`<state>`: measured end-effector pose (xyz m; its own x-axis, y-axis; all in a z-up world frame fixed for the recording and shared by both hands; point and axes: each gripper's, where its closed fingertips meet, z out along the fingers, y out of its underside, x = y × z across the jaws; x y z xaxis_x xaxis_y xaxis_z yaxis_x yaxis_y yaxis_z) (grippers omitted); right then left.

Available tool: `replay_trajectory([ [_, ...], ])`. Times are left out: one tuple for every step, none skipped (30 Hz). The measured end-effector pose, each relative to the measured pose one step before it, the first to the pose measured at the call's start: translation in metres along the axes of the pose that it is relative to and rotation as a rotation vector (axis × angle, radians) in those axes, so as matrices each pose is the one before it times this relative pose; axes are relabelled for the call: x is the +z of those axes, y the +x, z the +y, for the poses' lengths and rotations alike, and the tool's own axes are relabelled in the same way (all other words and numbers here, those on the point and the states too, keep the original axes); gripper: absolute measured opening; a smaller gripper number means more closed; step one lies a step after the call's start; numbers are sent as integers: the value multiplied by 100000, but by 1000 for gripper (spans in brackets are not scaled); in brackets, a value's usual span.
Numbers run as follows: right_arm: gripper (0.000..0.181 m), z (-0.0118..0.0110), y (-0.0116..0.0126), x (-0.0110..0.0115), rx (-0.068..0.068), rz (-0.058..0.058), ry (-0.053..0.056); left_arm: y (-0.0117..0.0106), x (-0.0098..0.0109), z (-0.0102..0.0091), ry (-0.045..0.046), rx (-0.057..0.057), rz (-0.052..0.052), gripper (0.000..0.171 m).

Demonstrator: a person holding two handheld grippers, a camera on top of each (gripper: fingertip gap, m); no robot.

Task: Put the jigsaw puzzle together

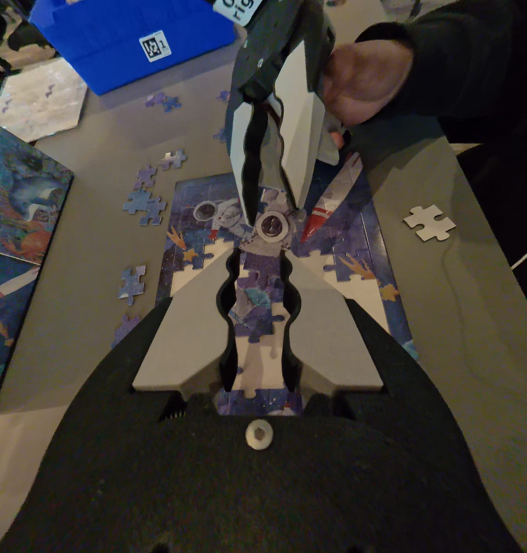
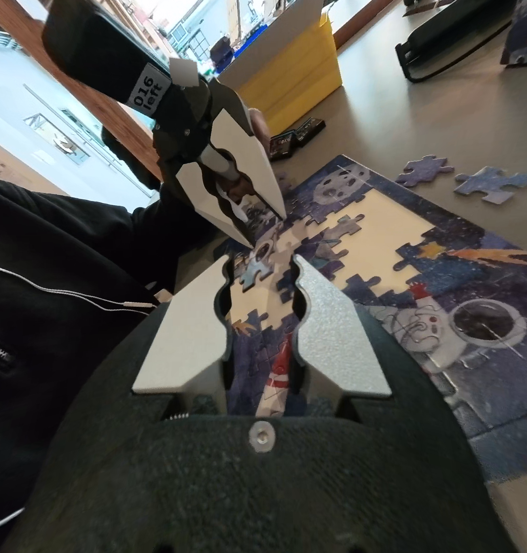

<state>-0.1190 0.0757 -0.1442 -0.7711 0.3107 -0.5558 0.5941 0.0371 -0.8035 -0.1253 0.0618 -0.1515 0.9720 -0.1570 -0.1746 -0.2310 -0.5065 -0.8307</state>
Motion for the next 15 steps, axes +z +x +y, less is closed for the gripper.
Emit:
replay_trajectory([
  [32,92,-158,37,623,-1316,-527,69,-53,-140,647,-104,347,24],
  [28,77,-181,39,707,-1560,-410,-22,-48,-80,357,62,-246,24],
  [24,22,-191,16,814,-1745,-55,-64,-29,-22,81,213,-636,24],
  [19,-49,-225,-8,856,-1873,432,-97,-7,34,-169,35,-619,24],
  [14,-121,-227,-55,813,-1950,948,-101,-1,27,-69,-238,-574,25],
  [11,-190,-218,-93,777,-1903,1320,-157,-22,-13,274,-219,-843,27],
  [8,-193,-79,-129,929,-1123,1404,-165,-64,-39,329,-196,-857,28],
  [4,-206,-7,-151,957,-722,1477,-276,-96,-29,285,-466,-1424,30],
  [1,-214,2,-160,995,-584,1536,-334,-107,-2,222,-715,-1542,30],
  [1,-210,40,-162,1006,-395,1481,-271,-137,36,168,-844,-1041,31],
  [0,-187,52,-139,872,-218,1284,-351,-155,44,185,-1032,-1341,31],
  [0,-136,83,-103,696,52,973,-343,-140,88,9,-994,-1216,31],
  [0,-95,77,-72,457,262,674,-226,-143,143,-260,-733,-484,31],
  [0,-70,52,-38,164,306,410,-175,-121,153,-329,-694,-320,31],
  [0,-65,44,-20,-95,408,327,-137,-105,95,-19,-682,-232,32],
])
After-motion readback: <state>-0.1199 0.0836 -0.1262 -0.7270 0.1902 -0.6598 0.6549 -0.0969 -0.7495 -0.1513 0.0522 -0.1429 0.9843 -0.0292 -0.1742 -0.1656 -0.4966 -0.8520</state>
